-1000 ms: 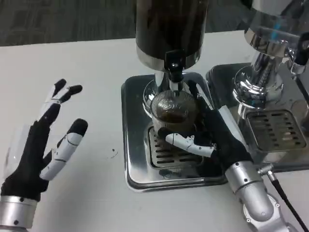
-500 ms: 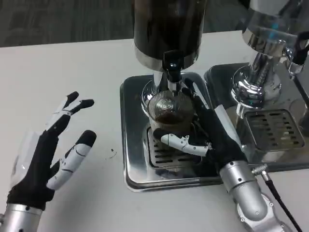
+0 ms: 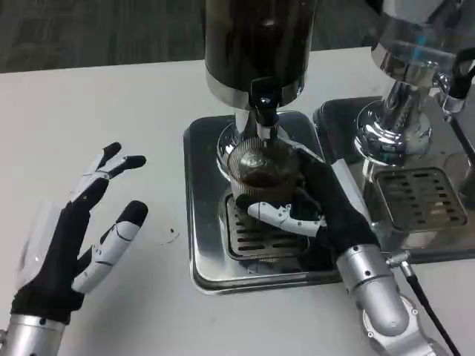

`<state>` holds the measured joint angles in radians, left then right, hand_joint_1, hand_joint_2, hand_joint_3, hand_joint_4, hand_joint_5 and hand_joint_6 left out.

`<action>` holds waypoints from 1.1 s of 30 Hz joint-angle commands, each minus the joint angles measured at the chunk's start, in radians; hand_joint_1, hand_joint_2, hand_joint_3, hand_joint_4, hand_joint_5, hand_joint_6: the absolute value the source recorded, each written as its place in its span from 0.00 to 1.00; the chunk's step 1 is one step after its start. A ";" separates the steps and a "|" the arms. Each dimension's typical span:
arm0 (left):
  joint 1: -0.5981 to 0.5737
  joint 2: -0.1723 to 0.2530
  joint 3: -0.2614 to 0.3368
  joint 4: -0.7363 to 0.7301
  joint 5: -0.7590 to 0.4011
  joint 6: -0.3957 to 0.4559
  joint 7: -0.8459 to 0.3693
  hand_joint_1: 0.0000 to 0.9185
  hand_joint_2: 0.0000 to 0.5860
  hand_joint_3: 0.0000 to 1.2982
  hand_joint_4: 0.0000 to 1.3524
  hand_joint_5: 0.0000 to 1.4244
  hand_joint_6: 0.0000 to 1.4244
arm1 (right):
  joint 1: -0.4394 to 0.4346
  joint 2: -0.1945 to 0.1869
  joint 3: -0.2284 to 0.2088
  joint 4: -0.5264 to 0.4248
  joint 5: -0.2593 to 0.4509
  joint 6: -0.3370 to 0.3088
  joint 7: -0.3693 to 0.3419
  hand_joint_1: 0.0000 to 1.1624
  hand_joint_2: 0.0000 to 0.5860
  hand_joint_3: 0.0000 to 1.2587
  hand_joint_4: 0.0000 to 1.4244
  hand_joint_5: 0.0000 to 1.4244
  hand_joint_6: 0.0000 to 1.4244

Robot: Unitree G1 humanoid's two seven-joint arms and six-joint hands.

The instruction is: Grasp the cup under the faucet to collect the drink, then remove the cup.

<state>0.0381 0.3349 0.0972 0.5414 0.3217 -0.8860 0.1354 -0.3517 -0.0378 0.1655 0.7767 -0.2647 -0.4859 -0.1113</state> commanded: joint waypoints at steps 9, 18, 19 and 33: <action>-0.005 0.014 -0.012 0.006 -0.013 -0.005 -0.004 0.00 0.34 0.23 0.05 0.12 0.05 | 0.009 0.015 -0.003 0.041 -0.011 0.030 -0.069 0.89 0.35 0.37 0.35 0.28 0.38; -0.022 0.021 -0.031 0.040 -0.022 -0.008 -0.013 0.00 0.34 0.22 0.05 0.13 0.05 | 0.017 0.012 -0.009 0.022 -0.023 0.001 -0.117 0.90 0.30 0.41 0.38 0.33 0.42; -0.025 0.022 -0.032 0.045 -0.025 -0.009 -0.014 0.00 0.35 0.22 0.05 0.13 0.05 | 0.018 0.006 -0.002 0.012 -0.037 -0.003 -0.126 0.90 0.28 0.42 0.38 0.33 0.43; -0.040 0.027 -0.054 0.070 -0.029 -0.006 -0.029 0.00 0.36 0.22 0.05 0.13 0.05 | 0.045 -0.005 0.002 -0.061 -0.072 -0.014 -0.193 0.92 0.22 0.45 0.42 0.42 0.52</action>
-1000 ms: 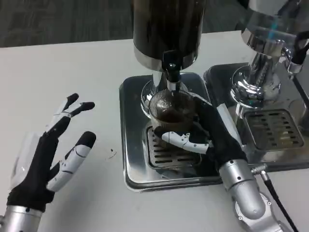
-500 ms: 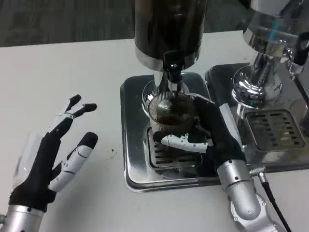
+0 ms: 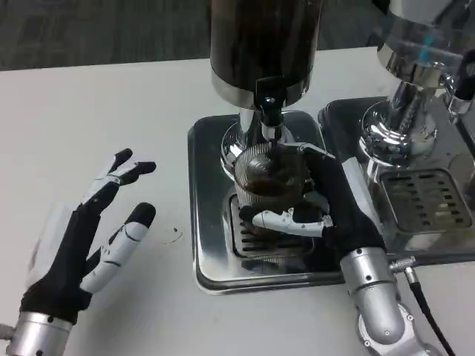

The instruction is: Grasp the cup under the faucet to collect the drink, then remove the cup.

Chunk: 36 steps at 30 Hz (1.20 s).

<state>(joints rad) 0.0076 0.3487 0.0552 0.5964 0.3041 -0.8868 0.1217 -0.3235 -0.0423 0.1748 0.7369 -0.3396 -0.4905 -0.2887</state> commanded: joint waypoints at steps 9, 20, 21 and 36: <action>-0.028 0.021 -0.038 0.035 -0.016 0.001 -0.047 0.00 0.37 0.22 0.05 0.14 0.06 | 0.040 -0.011 -0.014 -0.062 0.005 -0.011 -0.014 0.92 0.20 0.47 0.45 0.46 0.56; -0.041 0.024 -0.057 0.055 -0.012 -0.008 -0.054 0.00 0.37 0.22 0.05 0.14 0.06 | 0.086 -0.024 -0.023 -0.139 -0.004 -0.005 -0.022 0.92 0.19 0.49 0.47 0.49 0.61; -0.042 0.024 -0.058 0.057 -0.013 -0.008 -0.056 0.00 0.37 0.22 0.05 0.14 0.06 | 0.093 -0.026 -0.024 -0.149 -0.001 -0.009 -0.018 0.92 0.18 0.49 0.48 0.50 0.62; -0.057 0.038 -0.081 0.083 -0.021 -0.005 -0.076 0.00 0.36 0.22 0.05 0.15 0.06 | 0.195 -0.029 -0.039 -0.287 0.043 -0.023 0.031 0.90 0.17 0.51 0.51 0.54 0.66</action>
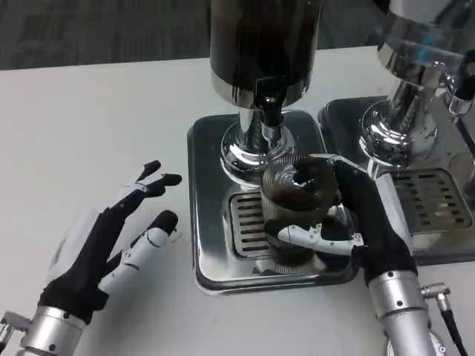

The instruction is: Grasp the cup under the faucet to collect the drink, then remove the cup.

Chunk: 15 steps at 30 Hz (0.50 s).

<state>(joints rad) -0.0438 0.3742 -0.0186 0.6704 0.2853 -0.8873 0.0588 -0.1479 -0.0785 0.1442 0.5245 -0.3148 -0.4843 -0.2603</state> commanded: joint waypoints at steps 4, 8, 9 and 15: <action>-0.007 0.012 -0.001 0.016 -0.003 -0.016 0.001 0.00 0.36 0.22 0.05 0.15 0.07 | 0.050 0.008 -0.014 -0.126 0.021 -0.023 0.011 0.90 0.17 0.52 0.51 0.54 0.67; -0.014 0.021 0.002 0.024 -0.005 -0.014 -0.004 0.00 0.36 0.22 0.05 0.15 0.07 | 0.071 0.009 -0.016 -0.169 0.018 -0.018 0.015 0.90 0.17 0.52 0.51 0.55 0.67; -0.014 0.024 0.003 0.025 -0.005 -0.014 -0.004 0.00 0.36 0.22 0.05 0.15 0.07 | 0.075 0.009 -0.016 -0.179 0.016 -0.016 0.016 0.90 0.17 0.52 0.51 0.55 0.67; -0.008 0.041 -0.001 0.010 0.010 -0.017 -0.002 0.00 0.35 0.22 0.05 0.15 0.07 | 0.109 0.013 -0.013 -0.231 0.019 -0.010 0.030 0.90 0.18 0.52 0.51 0.55 0.67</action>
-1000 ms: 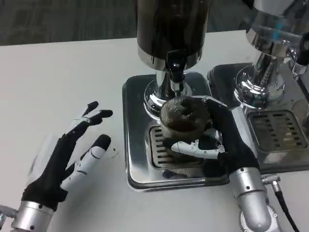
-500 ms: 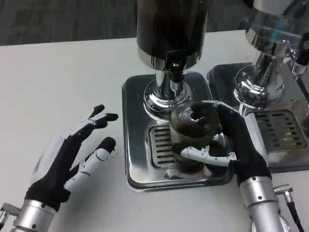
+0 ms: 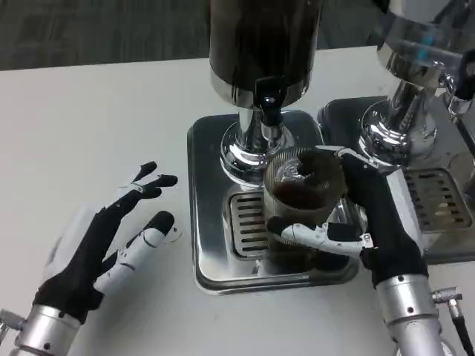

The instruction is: Grasp the cup under the faucet to collect the drink, then remove the cup.

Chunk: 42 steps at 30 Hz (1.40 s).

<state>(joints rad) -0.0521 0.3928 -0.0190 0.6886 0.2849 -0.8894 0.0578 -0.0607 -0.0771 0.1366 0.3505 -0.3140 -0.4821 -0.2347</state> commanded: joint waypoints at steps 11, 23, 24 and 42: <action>0.026 0.068 0.000 -0.036 0.028 -0.006 0.003 0.00 0.35 0.20 0.02 0.13 0.06 | 0.085 0.009 -0.003 -0.143 0.023 0.013 0.052 0.90 0.18 0.52 0.51 0.55 0.68; 0.138 0.181 0.006 -0.245 0.209 0.047 0.041 0.00 0.35 0.11 0.00 0.06 0.00 | 0.204 -0.024 0.009 -0.358 0.050 0.077 0.174 0.90 0.18 0.52 0.51 0.55 0.68; 0.150 0.191 0.009 -0.256 0.218 0.046 0.044 0.00 0.35 0.10 0.00 0.05 0.00 | 0.215 -0.028 0.013 -0.378 0.042 0.082 0.181 0.90 0.18 0.52 0.51 0.55 0.68; 0.430 0.310 0.085 -0.523 0.449 0.044 0.205 0.00 0.32 0.00 0.00 0.00 0.00 | 0.342 -0.078 0.037 -0.605 0.094 0.131 0.320 0.90 0.18 0.52 0.51 0.55 0.68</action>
<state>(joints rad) 0.3315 0.6863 0.0484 0.1961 0.7195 -0.8415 0.2331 0.2758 -0.1586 0.1697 -0.2052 -0.2554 -0.3463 0.0721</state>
